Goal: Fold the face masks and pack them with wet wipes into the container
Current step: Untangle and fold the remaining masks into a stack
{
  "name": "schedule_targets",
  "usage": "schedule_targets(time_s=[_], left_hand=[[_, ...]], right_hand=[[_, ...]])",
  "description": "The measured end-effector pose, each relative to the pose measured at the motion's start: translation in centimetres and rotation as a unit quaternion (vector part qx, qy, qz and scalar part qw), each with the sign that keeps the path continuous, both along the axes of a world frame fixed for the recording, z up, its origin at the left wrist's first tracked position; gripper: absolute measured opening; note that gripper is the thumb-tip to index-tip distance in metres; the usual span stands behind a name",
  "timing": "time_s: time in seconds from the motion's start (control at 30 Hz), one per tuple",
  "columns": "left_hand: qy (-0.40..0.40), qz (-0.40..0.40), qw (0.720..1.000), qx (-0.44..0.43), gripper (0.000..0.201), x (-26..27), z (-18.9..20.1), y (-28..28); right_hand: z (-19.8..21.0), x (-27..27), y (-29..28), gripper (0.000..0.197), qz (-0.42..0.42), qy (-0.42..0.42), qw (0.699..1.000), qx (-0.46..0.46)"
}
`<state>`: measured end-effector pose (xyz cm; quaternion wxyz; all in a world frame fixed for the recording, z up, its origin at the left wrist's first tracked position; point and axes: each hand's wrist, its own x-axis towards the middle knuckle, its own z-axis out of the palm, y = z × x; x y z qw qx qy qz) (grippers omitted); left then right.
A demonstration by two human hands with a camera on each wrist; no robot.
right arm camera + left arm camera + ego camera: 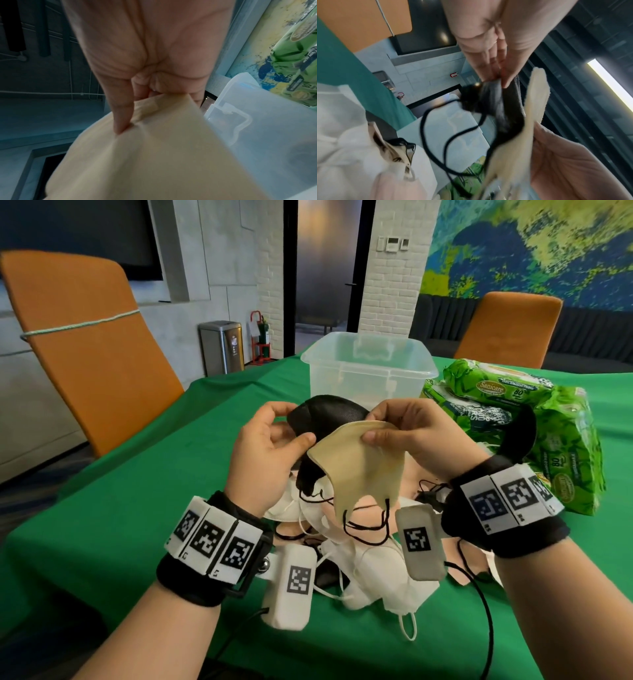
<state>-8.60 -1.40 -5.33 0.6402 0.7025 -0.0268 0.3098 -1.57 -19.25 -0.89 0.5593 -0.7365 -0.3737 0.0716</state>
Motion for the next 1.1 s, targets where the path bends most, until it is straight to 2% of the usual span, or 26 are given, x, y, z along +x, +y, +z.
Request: schedule_targets(time_s=[0.1,0.17,0.37,0.53,0.67,0.8,0.9,0.97,1.07,1.1], left_hand=[[-0.026,-0.011,0.999,-0.038,0.046,-0.2,-0.2,-0.3],[-0.046,-0.018,0.998,-0.035,0.05,-0.3,-0.4,-0.4],[-0.028,0.014,0.999,0.03,0.042,-0.8,-1.4,-0.6],[-0.033,0.033,0.997,0.06,0.048,-1.6,-1.6,-0.4],[-0.037,0.014,0.996,0.083,0.061,-1.9,-2.1,-0.2],[-0.033,-0.029,0.997,0.068,0.051,-2.2,-2.1,-0.9],[-0.03,-0.133,0.99,-0.027,0.044,-2.8,-1.9,-1.2],[-0.032,-0.166,0.982,-0.083,0.034,-2.9,-1.7,-1.3],[-0.038,-0.088,0.993,-0.074,0.015,-2.4,-1.8,-1.4],[-0.042,-0.064,0.995,-0.064,0.021,-2.2,-1.8,-1.5]], right_hand=[[-0.1,0.0,0.2,0.018,-0.021,0.001,1.0,0.008],[-0.3,-0.1,0.2,0.016,-0.037,0.02,0.999,0.025],[-0.7,-1.2,1.1,0.01,-0.042,0.109,0.992,0.056],[-0.2,-1.5,1.6,0.023,-0.071,0.12,0.99,0.019],[0.1,-1.6,1.9,0.033,-0.093,0.116,0.989,0.027],[0.2,-1.9,2.6,0.031,-0.106,0.131,0.985,0.047],[0.1,-2.1,3.1,0.013,-0.112,0.128,0.984,0.047],[0.0,-2.2,3.4,0.012,-0.116,0.119,0.985,0.037],[-0.3,-2.3,3.5,0.021,-0.125,0.095,0.987,0.034],[-0.3,-2.3,3.5,0.021,-0.125,0.087,0.988,0.033]])
